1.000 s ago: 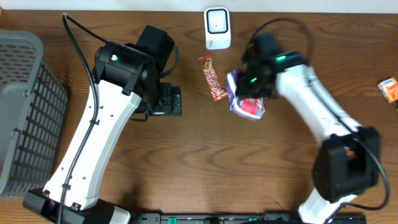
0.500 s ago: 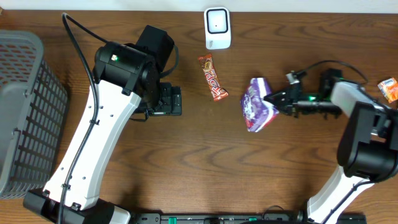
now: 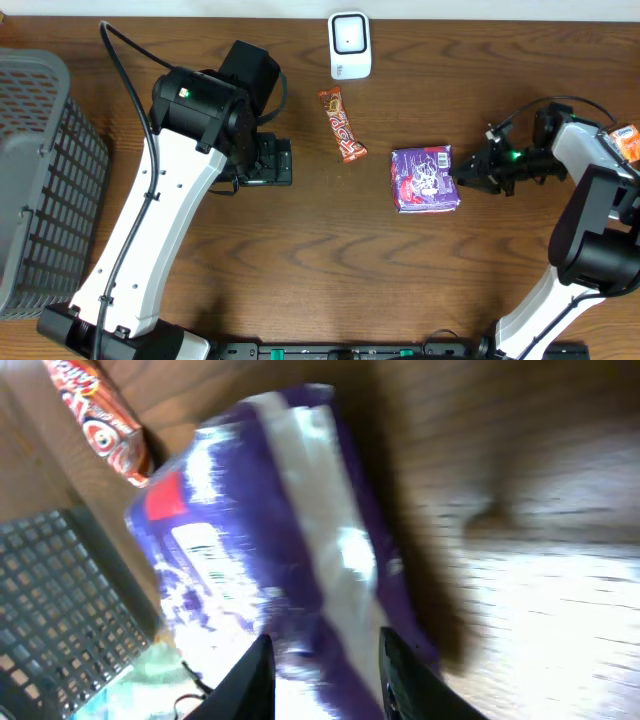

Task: Scan the item barcode

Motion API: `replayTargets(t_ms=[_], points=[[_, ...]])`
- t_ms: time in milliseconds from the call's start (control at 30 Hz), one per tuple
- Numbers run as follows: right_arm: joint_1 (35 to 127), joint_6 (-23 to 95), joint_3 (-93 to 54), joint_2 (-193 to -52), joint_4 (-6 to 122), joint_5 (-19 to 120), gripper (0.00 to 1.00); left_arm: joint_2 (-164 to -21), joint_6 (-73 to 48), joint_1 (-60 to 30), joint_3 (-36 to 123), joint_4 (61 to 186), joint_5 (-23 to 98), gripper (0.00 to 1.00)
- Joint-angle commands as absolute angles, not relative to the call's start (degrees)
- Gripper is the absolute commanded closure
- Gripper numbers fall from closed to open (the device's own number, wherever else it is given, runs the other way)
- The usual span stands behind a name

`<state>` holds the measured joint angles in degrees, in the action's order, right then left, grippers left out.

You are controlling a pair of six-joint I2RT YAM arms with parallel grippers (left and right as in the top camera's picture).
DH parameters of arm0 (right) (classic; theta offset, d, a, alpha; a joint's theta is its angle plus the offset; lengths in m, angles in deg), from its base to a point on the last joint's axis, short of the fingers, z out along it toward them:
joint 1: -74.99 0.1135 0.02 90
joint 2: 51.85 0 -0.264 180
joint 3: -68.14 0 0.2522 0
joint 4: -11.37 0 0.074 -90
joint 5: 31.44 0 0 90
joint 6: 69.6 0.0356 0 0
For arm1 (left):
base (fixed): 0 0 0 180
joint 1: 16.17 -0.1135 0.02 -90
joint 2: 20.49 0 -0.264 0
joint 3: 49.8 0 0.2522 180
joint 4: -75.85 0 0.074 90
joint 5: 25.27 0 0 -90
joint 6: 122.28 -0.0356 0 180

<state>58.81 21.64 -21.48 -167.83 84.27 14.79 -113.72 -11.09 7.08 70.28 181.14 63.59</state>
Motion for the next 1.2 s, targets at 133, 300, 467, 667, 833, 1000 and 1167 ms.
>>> replayTargets(t_ms=[133,300,467,667,833,1000,1167], points=[[60.16,16.04,-26.51,-166.58,90.80,15.91,0.60,-113.83,-10.54,6.73,70.21,181.44,63.94,0.02],[61.80,18.67,-24.52,-166.61,90.30,29.83,0.45,-113.83,-10.54,6.73,70.21,181.44,63.94,0.02],[65.89,19.28,-18.31,-166.61,82.50,29.90,0.43,-113.83,-10.54,6.73,70.21,181.44,63.94,0.02],[70.63,19.74,-14.20,-166.61,77.12,29.76,0.92,-113.83,-10.54,6.73,70.21,181.44,63.92,0.02],[70.90,24.81,-21.52,-165.40,81.89,33.55,0.99,-113.83,-10.54,6.73,70.21,181.44,63.92,0.02],[74.20,32.06,-38.81,-160.81,92.97,56.89,0.99,-113.83,-10.54,6.73,70.21,181.44,63.92,0.02],[80.58,36.26,-45.76,-160.14,99.83,76.63,0.99,-113.83,-10.54,6.73,70.21,181.44,63.92,0.02]])
